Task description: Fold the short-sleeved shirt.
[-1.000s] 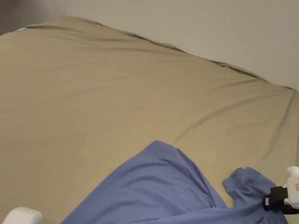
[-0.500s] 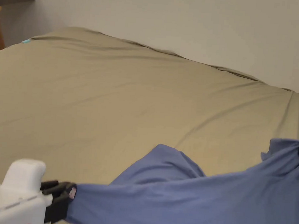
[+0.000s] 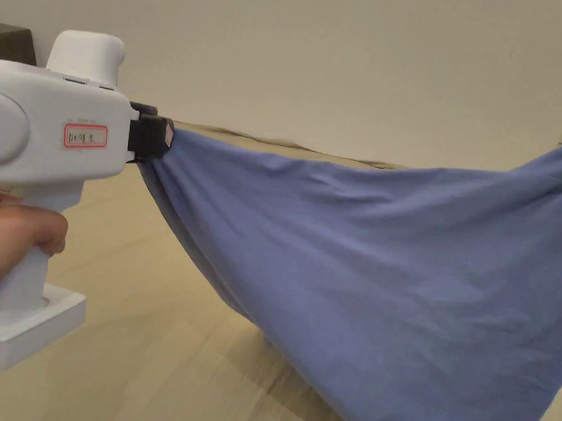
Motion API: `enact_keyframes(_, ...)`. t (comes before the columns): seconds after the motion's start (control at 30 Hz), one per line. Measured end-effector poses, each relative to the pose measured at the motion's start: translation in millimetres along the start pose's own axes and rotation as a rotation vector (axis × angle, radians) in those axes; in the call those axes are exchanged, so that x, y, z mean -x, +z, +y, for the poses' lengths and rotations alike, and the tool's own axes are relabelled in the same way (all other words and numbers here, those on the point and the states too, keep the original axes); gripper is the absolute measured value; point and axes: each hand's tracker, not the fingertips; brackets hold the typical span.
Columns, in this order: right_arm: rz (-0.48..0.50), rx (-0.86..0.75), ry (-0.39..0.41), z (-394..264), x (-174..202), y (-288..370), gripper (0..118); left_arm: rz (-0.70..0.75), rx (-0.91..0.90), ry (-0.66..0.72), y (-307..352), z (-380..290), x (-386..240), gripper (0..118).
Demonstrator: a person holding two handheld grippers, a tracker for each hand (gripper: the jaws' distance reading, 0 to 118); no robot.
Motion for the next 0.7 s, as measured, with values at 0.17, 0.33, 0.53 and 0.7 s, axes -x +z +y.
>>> enact_keyframes(0.17, -0.011, -0.045, 0.049, 37.1, 11.5, -9.4, 5, 0.029, -0.064, -0.011, -20.9, 57.9, -1.4, 4)
enact_keyframes(0.33, -0.058, -0.1, 0.083, 65.9, 11.7, -30.8, 5, 0.118, -0.104, -0.094, -49.7, 109.5, -1.7, 4)
enact_keyframes(0.53, -0.104, -0.157, 0.061, 93.5, 10.4, -49.9, 5, 0.179, -0.168, -0.102, -66.8, 154.5, 11.5, 4)
enact_keyframes(0.7, -0.109, -0.203, 0.059, 120.5, 19.4, -51.6, 5, 0.223, -0.202, -0.079, -68.4, 169.5, 23.0, 3)
